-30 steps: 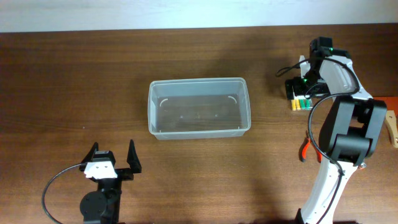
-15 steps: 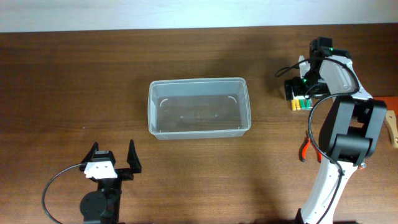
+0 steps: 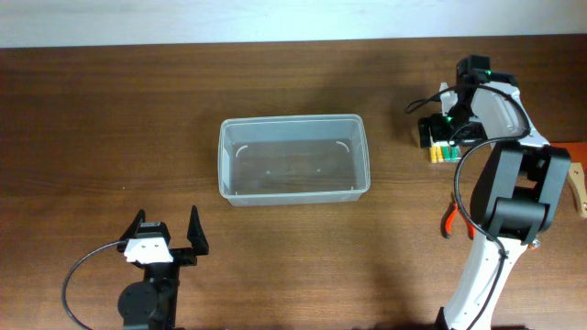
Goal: Pack container
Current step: 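Lower the right gripper and grasp the blister pack by its top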
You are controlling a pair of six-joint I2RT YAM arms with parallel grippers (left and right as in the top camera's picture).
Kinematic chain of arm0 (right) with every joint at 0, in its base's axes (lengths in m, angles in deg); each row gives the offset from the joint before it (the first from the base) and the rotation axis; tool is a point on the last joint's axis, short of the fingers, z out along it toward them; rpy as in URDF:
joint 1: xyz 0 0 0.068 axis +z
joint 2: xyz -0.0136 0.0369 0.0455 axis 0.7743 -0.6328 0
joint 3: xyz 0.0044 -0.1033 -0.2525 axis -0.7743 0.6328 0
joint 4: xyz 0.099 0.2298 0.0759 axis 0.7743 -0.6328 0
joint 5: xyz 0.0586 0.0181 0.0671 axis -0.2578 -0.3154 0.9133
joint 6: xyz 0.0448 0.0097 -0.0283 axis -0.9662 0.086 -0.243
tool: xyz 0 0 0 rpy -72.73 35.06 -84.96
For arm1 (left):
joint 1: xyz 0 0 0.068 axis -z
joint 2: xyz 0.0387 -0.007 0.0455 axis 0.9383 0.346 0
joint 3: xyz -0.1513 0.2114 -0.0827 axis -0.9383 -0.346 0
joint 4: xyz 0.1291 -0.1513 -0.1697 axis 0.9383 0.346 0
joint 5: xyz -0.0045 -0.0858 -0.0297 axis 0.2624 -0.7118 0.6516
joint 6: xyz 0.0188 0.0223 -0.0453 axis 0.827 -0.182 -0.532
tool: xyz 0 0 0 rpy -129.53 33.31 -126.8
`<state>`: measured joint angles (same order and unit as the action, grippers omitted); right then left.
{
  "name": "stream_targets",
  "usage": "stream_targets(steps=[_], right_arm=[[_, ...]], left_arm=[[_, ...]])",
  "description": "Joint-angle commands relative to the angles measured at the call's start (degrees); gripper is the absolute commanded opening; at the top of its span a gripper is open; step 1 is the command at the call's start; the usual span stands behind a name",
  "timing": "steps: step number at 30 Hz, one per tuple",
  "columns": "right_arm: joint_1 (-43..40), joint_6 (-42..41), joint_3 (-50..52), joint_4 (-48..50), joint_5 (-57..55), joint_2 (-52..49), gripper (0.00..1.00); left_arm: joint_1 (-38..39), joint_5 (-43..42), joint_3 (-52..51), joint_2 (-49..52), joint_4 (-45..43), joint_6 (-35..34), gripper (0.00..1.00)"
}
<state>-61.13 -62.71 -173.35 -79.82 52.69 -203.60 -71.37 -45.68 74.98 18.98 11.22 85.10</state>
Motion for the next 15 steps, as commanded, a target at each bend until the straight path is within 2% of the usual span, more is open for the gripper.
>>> stream_targets(steps=[1,15], right_arm=[[0.2,0.3,-0.8,0.1,2.0,-1.0,0.99],[-0.2,0.3,-0.8,0.0,2.0,-2.6,0.99]], left_arm=[[0.2,0.0,-0.2,-0.3,0.3,-0.1,0.99],[0.2,0.0,-0.2,-0.3,0.3,-0.1,0.99]])
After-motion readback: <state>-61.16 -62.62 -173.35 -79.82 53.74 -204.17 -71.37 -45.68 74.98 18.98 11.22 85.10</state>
